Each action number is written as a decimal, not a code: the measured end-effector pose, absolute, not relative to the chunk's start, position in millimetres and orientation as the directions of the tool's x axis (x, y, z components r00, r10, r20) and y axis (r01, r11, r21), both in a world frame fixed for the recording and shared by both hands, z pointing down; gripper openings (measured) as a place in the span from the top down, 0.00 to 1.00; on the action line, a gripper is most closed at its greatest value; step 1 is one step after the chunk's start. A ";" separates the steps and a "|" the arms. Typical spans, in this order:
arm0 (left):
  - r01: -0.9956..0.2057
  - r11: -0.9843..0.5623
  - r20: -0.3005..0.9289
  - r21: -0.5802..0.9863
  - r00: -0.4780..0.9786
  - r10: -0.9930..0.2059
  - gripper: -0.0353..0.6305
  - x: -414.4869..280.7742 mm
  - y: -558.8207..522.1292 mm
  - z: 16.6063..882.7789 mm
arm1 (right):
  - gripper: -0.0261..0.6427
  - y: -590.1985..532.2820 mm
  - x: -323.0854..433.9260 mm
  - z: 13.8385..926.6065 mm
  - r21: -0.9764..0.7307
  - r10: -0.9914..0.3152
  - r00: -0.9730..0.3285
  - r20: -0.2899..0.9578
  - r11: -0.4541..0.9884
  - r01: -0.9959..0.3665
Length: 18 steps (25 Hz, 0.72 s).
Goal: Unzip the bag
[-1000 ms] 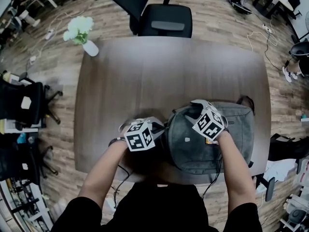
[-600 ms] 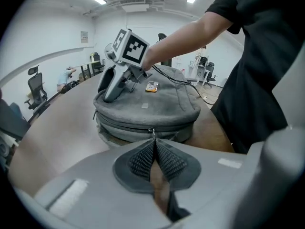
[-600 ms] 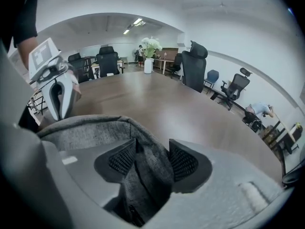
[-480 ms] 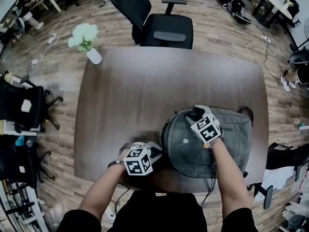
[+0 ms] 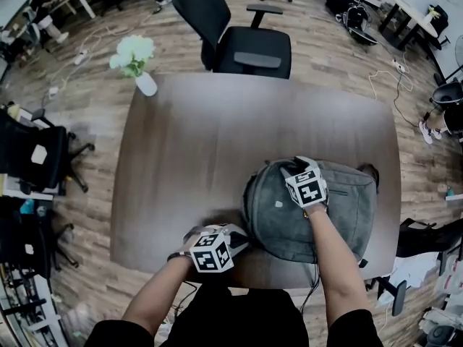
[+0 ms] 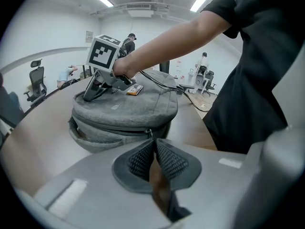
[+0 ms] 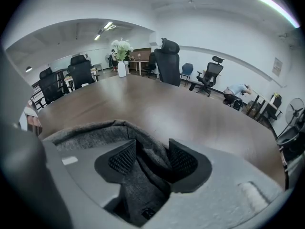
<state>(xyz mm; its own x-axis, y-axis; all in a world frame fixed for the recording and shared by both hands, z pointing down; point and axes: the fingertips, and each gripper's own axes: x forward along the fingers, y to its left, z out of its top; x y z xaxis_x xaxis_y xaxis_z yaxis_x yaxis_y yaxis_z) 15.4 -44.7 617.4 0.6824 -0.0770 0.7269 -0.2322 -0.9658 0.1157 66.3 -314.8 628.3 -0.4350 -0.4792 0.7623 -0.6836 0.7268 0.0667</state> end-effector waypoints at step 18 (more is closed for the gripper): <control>-0.279 -0.941 0.645 0.190 0.759 -0.095 0.88 83.7 -2.7 627.3 | 0.64 -326.8 70.4 627.3 0.101 -0.578 -0.390 0.717 0.640 -0.762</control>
<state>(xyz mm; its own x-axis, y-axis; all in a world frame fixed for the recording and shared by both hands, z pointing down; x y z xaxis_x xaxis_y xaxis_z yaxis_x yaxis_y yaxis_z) 83.7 -2.7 627.3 0.7586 -0.0946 0.6447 -0.2788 -0.9414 0.1900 70.4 -326.8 627.3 -0.3899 -0.5778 0.7170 -0.7620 0.6396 0.1010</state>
